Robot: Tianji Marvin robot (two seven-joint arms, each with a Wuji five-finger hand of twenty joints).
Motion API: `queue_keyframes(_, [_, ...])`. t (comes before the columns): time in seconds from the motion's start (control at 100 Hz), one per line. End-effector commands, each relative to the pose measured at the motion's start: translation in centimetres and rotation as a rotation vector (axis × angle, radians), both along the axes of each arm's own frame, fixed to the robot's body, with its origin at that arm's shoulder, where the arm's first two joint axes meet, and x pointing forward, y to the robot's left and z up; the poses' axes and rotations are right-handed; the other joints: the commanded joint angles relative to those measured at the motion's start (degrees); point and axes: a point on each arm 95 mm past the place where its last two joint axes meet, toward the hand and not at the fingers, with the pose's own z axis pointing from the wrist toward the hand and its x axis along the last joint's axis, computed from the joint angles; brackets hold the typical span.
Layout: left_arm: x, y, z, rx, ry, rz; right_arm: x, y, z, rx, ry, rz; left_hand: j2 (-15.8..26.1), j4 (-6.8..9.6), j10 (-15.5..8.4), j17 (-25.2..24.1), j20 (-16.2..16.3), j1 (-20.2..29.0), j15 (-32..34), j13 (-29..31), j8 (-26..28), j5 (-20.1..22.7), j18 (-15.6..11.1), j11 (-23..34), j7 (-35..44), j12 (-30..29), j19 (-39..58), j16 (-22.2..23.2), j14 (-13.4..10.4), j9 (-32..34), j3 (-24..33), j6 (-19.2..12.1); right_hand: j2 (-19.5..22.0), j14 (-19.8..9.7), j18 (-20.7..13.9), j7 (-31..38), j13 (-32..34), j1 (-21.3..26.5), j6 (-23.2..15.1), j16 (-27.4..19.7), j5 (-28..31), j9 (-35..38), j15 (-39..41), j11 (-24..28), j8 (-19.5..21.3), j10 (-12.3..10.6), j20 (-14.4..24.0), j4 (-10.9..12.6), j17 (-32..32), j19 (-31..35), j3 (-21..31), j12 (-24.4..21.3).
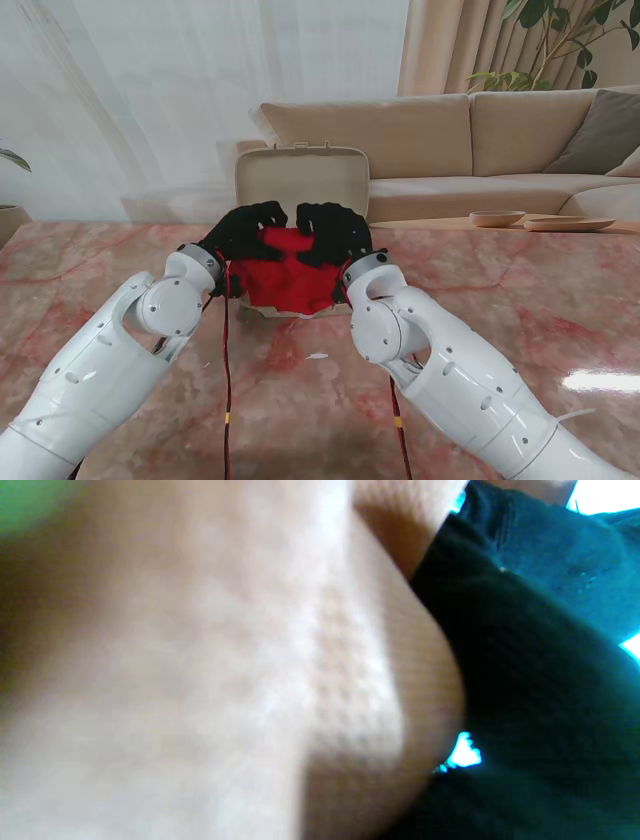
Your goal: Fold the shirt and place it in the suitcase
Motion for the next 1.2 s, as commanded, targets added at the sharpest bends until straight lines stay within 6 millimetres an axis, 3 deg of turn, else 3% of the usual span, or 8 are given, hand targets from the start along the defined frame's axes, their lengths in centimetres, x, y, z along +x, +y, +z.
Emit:
queue_keyframes(0.0, [0.7, 0.7, -0.1, 0.014, 0.01, 0.019, 0.5, 0.0, 0.2, 0.01, 0.021, -0.008, 4.2, 2.68, -1.94, -0.18, 1.31, 6.63, 3.81, 1.28, 1.59, 2.12, -0.58, 1.36, 3.63, 1.4, 5.64, 1.18, 0.32, 2.56, 8.78, -1.2, 3.69, -2.52, -3.0, 5.37, 1.85, 6.3, -4.26, 0.38, 2.37, 1.4, 0.82, 3.31, 1.81, -0.34, 1.63, 7.33, 0.32, 6.08, 10.92, 1.28])
queue_keyframes(0.83, [5.2, -0.2, -3.4, -0.027, 0.072, -0.005, 4.1, 0.1, -2.9, 0.008, 0.14, -0.024, 4.87, 2.32, -1.87, -1.76, 2.59, 7.23, 3.44, 0.09, 0.56, 1.43, -0.17, 1.19, 3.28, 1.69, 4.46, 1.39, 0.54, 1.89, 7.87, -0.88, 4.48, -0.88, -1.87, 5.52, 1.8, 6.31, -4.71, -0.64, 2.09, 0.47, -1.2, 3.39, 1.65, -0.74, 2.8, 6.8, -2.39, 5.21, 10.38, 1.35])
queue_keyframes(1.19, [6.4, -0.7, -4.8, -0.02, 0.09, -0.01, 5.1, 0.0, -4.5, -0.002, 0.198, -0.034, 6.99, 1.39, -1.55, -4.23, 3.46, 8.36, 1.13, -1.71, -2.29, 1.0, 0.86, -0.55, 2.04, 0.86, 1.49, 0.97, 1.12, 1.11, 1.87, -0.79, 4.78, 0.01, -1.41, 5.55, 1.73, 6.51, -4.61, -1.03, 1.67, -0.32, -1.95, 3.41, 1.68, -0.82, 3.42, 6.46, -3.66, 5.03, 10.08, 1.47])
